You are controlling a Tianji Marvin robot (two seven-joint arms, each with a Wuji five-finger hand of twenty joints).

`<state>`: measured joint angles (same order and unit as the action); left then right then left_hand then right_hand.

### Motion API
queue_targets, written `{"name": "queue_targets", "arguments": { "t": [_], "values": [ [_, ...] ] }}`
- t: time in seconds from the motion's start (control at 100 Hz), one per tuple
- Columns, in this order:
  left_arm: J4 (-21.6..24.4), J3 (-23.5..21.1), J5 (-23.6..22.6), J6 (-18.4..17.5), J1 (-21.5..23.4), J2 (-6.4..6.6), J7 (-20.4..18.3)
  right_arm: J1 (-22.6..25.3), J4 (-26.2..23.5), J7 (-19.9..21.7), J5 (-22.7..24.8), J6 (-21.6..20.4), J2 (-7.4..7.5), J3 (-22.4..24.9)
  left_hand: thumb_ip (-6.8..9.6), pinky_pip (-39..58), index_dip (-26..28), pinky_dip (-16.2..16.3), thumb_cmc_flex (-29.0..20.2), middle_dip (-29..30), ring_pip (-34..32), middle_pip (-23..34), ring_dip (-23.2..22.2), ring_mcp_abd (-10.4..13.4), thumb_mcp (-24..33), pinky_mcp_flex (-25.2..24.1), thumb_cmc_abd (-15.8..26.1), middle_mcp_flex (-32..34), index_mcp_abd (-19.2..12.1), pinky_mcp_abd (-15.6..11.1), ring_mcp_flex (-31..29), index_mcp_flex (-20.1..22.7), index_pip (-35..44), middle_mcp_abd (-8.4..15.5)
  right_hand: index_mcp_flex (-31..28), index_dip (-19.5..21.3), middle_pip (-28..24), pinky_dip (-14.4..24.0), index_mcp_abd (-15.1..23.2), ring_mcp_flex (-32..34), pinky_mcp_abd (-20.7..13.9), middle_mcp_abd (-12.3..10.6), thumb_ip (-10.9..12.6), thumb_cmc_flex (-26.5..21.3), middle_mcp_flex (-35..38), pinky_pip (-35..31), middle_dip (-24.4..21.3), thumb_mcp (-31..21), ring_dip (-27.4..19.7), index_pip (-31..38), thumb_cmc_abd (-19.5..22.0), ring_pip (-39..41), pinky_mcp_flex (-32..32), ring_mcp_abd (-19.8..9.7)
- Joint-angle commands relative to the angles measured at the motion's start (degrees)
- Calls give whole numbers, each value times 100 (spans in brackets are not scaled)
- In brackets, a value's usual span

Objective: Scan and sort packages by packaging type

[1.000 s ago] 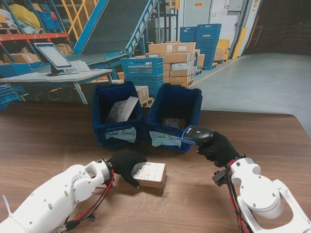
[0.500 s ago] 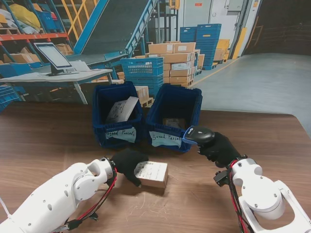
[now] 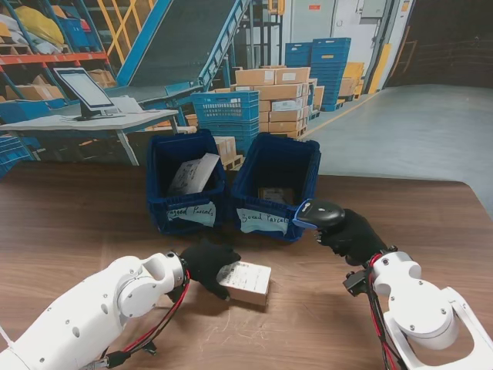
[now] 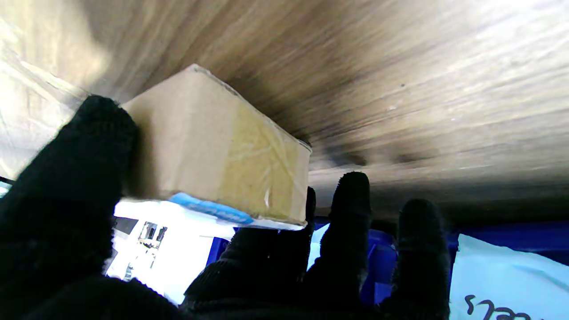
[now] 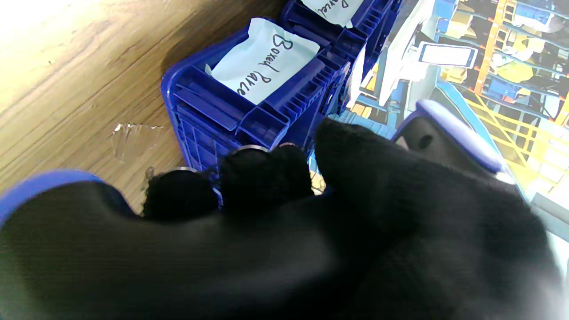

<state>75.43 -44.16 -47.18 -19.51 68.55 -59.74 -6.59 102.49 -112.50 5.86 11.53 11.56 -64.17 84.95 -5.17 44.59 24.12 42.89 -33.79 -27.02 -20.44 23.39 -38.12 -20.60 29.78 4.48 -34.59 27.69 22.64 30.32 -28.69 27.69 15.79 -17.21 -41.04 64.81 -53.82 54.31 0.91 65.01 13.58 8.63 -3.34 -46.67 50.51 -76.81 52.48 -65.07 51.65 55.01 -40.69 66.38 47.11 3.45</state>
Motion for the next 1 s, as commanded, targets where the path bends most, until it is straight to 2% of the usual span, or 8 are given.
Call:
{"name": "queue_targets", "arguments": {
  "t": [0.0, 0.08, 0.2, 0.29, 0.47, 0.63, 0.76, 0.99],
  "values": [
    [73, 17, -38, 21, -8, -3, -58, 32, -77, 82, 16, -7, -15, 7, 229, -159, -188, -32, -102, 117, 183, -145, 133, -189, 385, -132, 949, -295, -576, -31, 219, 280, 136, 7, -237, 2, 49, 152, 334, 147, 21, 158, 115, -565, 49, -391, 56, -688, 122, -1, 377, 208, 74, -5],
    [137, 20, -11, 42, -5, 16, -198, 34, -88, 84, 17, 1, -15, 14, 182, -423, -375, -39, 32, 282, 393, -360, 327, -197, 105, -259, 1036, -597, -479, -84, 488, 90, -340, -24, -238, 4, 51, 152, 329, 145, 22, 165, 112, -567, 48, -389, 57, -687, 121, 0, 372, 211, 67, 5],
    [215, 33, -86, 79, 11, 40, -264, 37, -108, 88, 29, 10, -14, 23, 155, -1044, -768, -115, 125, 621, 904, -769, 861, -240, -430, -448, 1222, -1108, -309, -143, 985, -293, -1172, -42, -238, 5, 52, 152, 330, 143, 13, 160, 109, -567, 47, -384, 58, -689, 118, -2, 377, 210, 61, 5],
    [251, 63, -239, 148, 31, 45, -197, 43, -124, 79, 37, 11, -15, 27, 135, -1263, -878, -136, 229, 740, 1073, -918, 1015, -265, -613, -544, 1280, -1319, -166, -151, 1180, -562, -1403, -73, -240, 6, 52, 154, 325, 144, 21, 157, 110, -569, 49, -388, 58, -691, 117, 0, 372, 213, 64, 21],
    [338, 143, -264, 278, 38, 67, -329, 62, -155, 86, 56, 5, -12, 42, 123, -1589, -994, -154, 294, 825, 1218, -1077, 1141, -260, -862, -651, 1364, -1640, 57, -203, 1402, -912, -1552, -177, -240, 7, 52, 153, 327, 144, 20, 161, 108, -572, 52, -386, 58, -691, 114, -4, 375, 210, 68, 12],
    [399, 183, -211, 338, 41, 80, -461, 74, -183, 86, 76, 19, -11, 58, 126, -1695, -1019, -135, 270, 868, 1269, -1158, 1181, -253, -959, -674, 1429, -1668, 44, -234, 1471, -887, -1537, -200, -238, 7, 53, 153, 327, 148, 25, 167, 108, -572, 50, -385, 58, -691, 113, -6, 373, 211, 68, 9],
    [413, 172, -272, 352, 61, 63, -342, 57, -189, 146, 130, 17, 8, 48, 137, -1742, -1016, -113, 215, 869, 1249, -1148, 1196, -234, -1027, -610, 1475, -1572, 10, -234, 1406, -783, -1489, -147, -240, 8, 53, 153, 333, 153, 12, 159, 110, -567, 53, -386, 57, -693, 113, -6, 374, 216, 70, 25],
    [669, -199, -277, 463, 307, 15, -171, -8, -217, 428, 367, -50, 91, -7, 163, -1800, -1003, -91, 137, 836, 1209, -1082, 1195, -213, -1086, -587, 1510, -1484, -87, -223, 1346, -701, -1445, -100, -235, 11, 52, 150, 342, 149, 0, 143, 115, -555, 51, -380, 56, -693, 108, -9, 384, 208, 65, -5]
  ]
}}
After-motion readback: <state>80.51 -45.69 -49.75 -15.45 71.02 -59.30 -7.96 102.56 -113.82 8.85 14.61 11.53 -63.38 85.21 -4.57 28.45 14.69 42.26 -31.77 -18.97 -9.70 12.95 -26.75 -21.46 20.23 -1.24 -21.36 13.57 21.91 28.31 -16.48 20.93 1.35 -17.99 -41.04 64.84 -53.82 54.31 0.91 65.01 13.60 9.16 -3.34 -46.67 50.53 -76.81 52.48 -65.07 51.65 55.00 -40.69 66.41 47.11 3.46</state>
